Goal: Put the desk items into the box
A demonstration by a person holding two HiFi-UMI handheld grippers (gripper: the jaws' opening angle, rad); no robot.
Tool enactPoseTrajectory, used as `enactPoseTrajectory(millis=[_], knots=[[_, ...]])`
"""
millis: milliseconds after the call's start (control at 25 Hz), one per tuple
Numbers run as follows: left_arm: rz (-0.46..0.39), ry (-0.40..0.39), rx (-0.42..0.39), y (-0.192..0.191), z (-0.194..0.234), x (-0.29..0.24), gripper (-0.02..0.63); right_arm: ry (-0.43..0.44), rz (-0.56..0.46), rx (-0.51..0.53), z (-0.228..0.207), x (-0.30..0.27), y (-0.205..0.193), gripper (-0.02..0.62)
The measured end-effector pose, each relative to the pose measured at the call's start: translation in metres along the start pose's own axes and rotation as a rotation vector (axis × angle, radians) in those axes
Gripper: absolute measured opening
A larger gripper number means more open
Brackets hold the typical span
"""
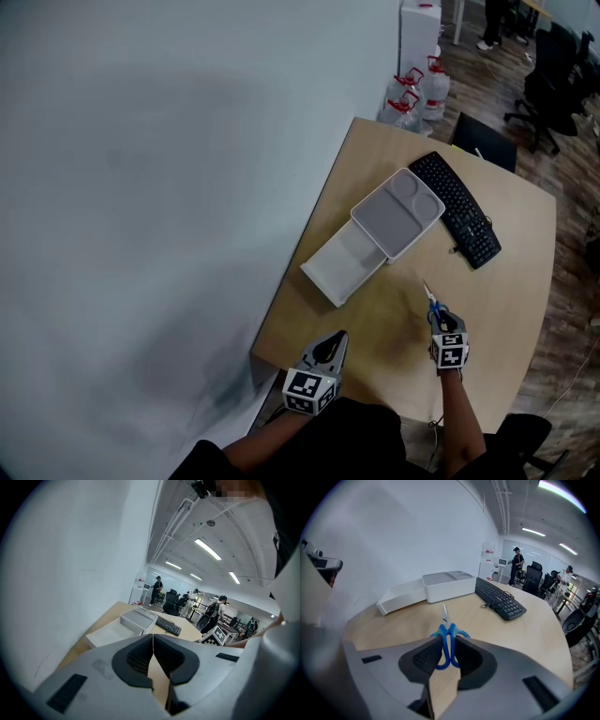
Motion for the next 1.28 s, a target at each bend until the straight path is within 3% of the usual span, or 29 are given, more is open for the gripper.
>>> enactPoseTrajectory(millis=[640,1160,1280], knots=[[-0.045,0.035,-0.048,0.007,0.051,0.039,0.015,0.115,-0.079,0.044,0.119,-0.019,0.053,0.141],[-0.084,0.131,-0.017,-0.001,0.093,0.079,0.015,0.241,-0.101,0.129,0.215,-0.05,0.089,0.143],[-0.069,0.158,-0.059,-0.002,0.097,0.089,0.015,0.261,-0.092,0.161,0.233,-0.058,0.093,0.143]])
Point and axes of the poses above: the fingertips, and each gripper's own axes: x backward along the fingers, z to its left, y out of its top, the point moved 4 cm from there along x, backward along the fingers, and after that the axes turned 12 degrees about -x, right-handed, at the moved point
